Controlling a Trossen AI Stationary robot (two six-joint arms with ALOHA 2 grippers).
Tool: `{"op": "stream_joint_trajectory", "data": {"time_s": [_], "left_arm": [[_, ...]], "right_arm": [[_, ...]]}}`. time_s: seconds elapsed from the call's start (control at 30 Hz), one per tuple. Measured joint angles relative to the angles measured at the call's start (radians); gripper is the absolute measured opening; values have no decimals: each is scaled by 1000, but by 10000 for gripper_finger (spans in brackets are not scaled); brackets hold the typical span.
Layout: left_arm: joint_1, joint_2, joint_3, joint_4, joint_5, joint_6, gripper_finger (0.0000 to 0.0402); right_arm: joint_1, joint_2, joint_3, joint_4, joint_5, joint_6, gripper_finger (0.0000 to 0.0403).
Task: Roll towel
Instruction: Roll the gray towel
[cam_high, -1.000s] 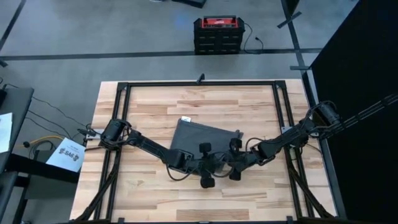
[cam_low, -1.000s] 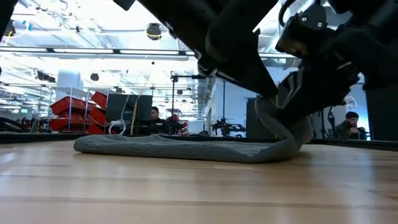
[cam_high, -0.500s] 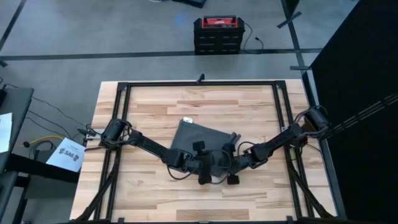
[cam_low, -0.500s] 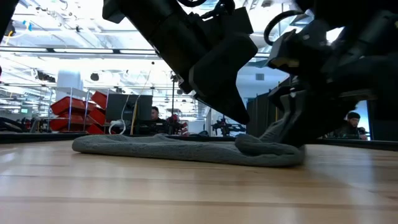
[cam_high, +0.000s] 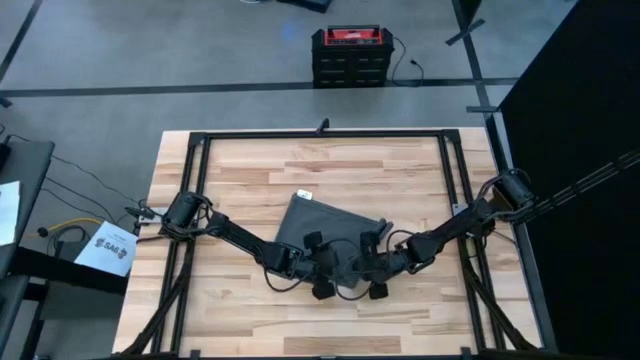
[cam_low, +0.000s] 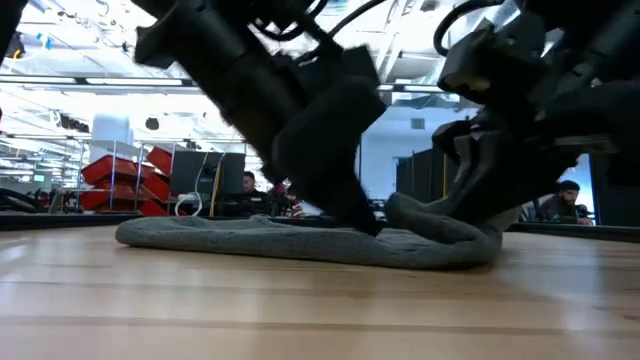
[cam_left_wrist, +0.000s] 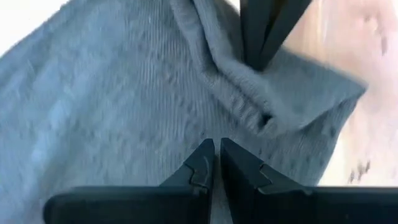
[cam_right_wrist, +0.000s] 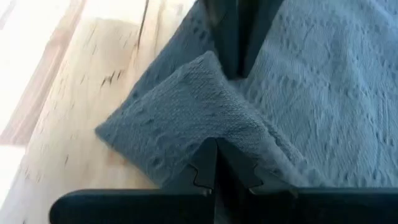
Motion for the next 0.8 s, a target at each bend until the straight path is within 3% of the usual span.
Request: {"op": "stream_joint_trajectory", "data": {"time_s": [0.37, 0.57, 0.8], "left_arm": [[2, 0, -55, 54, -1, -26, 15], [3, 0, -56, 55, -1, -24, 15], [2, -1, -56, 46, -3, -24, 15]], "right_arm": [[-16, 28, 7, 83, 63, -18, 0], [-17, 119, 23, 153, 64, -29, 0], [-3, 173, 66, 173, 185, -50, 0]]}}
